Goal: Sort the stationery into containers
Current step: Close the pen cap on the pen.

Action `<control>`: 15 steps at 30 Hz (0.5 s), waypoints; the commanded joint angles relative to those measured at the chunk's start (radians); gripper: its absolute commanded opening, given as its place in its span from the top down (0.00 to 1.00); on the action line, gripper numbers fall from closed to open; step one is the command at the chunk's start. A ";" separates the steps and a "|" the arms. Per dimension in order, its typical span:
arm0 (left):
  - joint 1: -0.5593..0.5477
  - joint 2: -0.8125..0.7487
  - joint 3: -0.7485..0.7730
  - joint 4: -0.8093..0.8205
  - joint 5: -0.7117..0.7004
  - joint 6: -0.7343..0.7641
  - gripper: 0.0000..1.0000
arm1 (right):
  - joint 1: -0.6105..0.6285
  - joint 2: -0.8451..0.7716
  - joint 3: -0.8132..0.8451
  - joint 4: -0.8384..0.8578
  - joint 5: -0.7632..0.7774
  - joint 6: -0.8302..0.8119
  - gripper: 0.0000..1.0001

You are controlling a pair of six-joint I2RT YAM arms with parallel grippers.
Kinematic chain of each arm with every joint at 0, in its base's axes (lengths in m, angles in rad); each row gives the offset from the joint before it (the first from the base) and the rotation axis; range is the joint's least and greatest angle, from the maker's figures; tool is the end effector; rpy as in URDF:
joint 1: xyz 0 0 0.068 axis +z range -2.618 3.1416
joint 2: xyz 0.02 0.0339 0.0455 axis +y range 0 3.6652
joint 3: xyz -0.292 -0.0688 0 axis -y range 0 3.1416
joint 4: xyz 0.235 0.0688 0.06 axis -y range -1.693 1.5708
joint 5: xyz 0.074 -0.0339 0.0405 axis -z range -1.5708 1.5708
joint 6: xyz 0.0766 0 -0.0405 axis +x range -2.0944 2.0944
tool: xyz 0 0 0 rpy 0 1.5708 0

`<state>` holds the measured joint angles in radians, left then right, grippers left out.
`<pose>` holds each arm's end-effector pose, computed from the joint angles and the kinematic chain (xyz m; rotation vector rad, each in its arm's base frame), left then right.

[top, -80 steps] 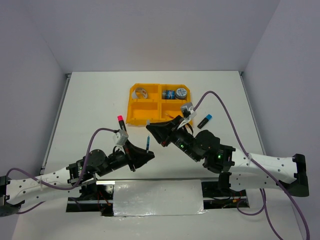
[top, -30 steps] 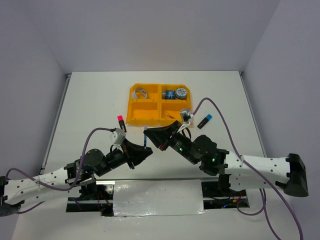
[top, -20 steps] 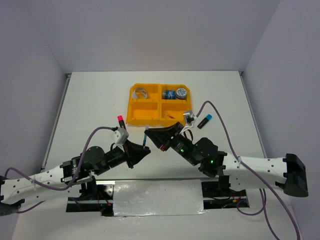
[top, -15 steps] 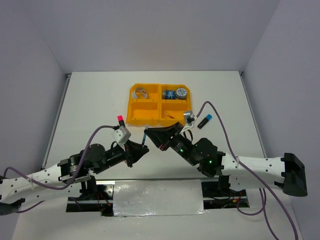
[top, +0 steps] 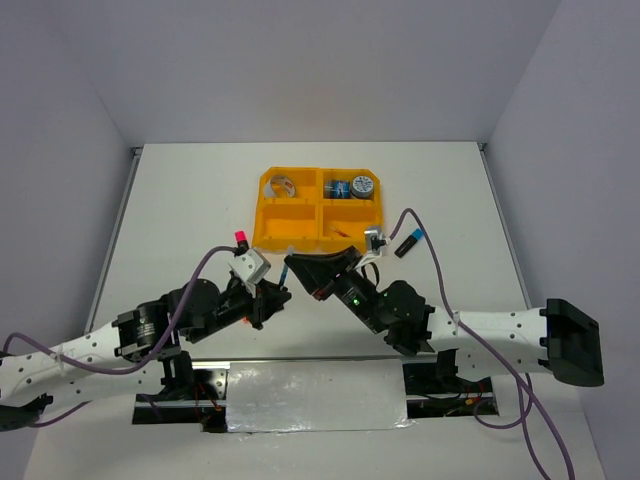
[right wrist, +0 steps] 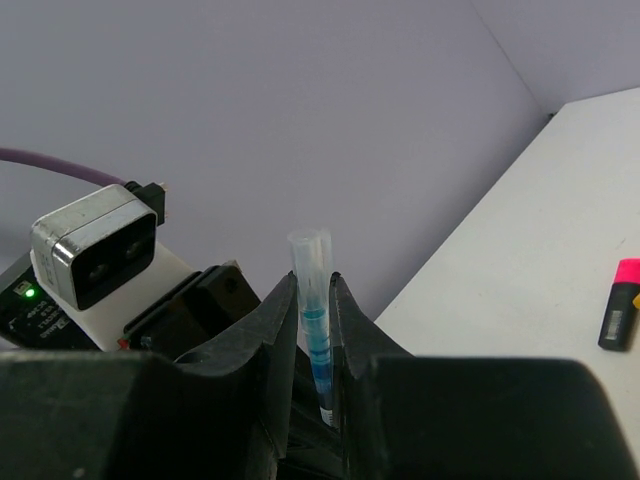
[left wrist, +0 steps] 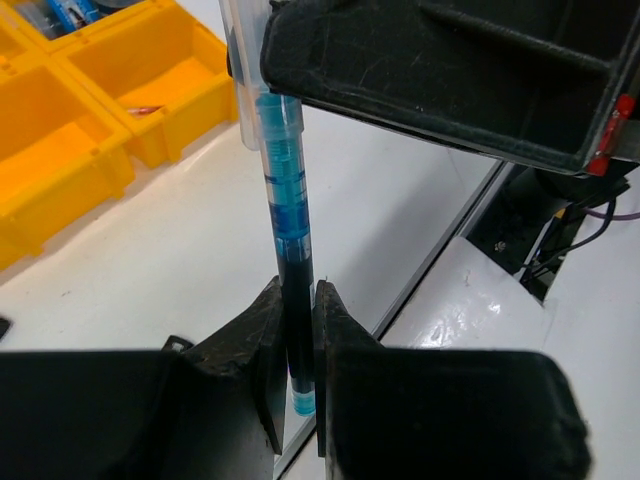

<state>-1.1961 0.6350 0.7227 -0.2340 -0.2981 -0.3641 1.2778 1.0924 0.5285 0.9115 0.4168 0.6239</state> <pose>0.0793 -0.1401 0.3456 0.5083 1.7219 -0.8912 0.1024 0.2320 0.3469 -0.0471 1.3810 1.3728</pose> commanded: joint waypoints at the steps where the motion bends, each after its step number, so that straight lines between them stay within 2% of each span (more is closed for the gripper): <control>1: 0.012 -0.015 0.164 0.435 0.011 0.097 1.00 | 0.087 0.121 -0.076 -0.364 -0.138 -0.001 1.00; 9: 0.032 -0.006 0.162 0.400 0.014 0.074 1.00 | 0.100 0.110 -0.081 -0.358 -0.122 0.017 1.00; 15: 0.032 -0.001 -0.021 0.453 0.109 0.039 1.00 | 0.098 -0.026 0.007 -0.497 -0.092 -0.009 0.99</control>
<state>-1.1671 0.6487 0.7071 -0.2344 -0.2592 -0.3454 1.3075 1.0546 0.5388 0.8104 0.4824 0.6277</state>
